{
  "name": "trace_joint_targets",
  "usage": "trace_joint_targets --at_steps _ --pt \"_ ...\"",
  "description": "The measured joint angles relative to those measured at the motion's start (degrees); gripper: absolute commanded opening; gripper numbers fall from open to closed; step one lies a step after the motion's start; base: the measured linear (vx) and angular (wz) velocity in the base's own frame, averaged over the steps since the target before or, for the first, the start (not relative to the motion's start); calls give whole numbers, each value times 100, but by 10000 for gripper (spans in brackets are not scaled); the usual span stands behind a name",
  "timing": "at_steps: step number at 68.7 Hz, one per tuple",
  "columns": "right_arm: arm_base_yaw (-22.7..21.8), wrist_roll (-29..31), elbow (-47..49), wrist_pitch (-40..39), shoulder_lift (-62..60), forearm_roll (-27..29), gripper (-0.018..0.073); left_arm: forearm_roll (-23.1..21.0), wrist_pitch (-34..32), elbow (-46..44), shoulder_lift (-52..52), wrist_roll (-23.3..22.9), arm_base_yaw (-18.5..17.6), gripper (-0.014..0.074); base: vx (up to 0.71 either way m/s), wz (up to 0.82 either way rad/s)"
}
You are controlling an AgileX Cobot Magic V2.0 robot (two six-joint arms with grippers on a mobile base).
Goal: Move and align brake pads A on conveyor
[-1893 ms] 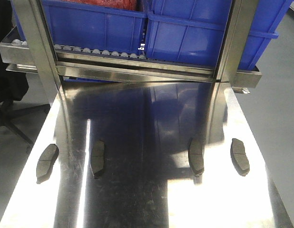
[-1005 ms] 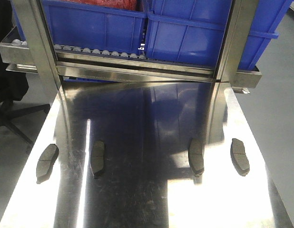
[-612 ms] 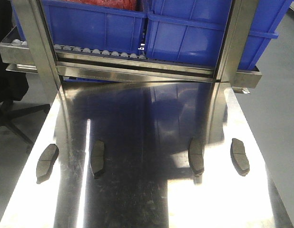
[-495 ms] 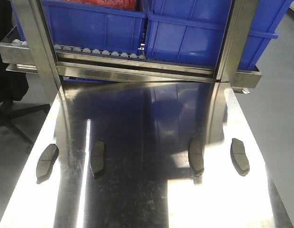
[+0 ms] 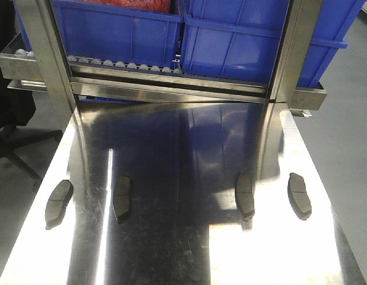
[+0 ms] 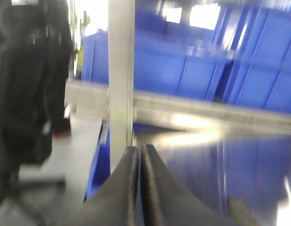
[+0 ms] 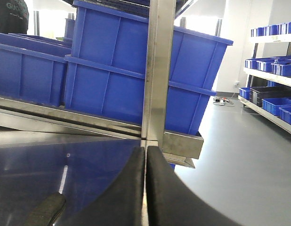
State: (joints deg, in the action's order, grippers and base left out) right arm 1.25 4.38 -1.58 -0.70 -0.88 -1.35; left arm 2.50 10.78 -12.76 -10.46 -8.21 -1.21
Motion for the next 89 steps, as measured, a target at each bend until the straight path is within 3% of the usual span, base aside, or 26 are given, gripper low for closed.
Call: trace_joint_targets --at_steps 12,29,49,59,75,89 --pt "0 0 0 0 0 0 -10 0 967 -707 -1054 0 0 -6 0 0" --pt "0 0 0 0 0 0 -10 0 1273 -749 -1802 0 0 -3 0 0" --pt "0 0 0 0 0 0 -10 -24 1354 -749 -1957 0 0 22 0 0" --pt "0 0 0 0 0 0 -10 -24 1354 -749 -1957 0 0 122 0 0" --pt "0 0 0 0 0 0 -10 -24 1354 -749 -1957 0 0 378 0 0" --pt "0 0 0 0 0 0 -10 -128 1354 -749 -1957 0 0 442 0 0"
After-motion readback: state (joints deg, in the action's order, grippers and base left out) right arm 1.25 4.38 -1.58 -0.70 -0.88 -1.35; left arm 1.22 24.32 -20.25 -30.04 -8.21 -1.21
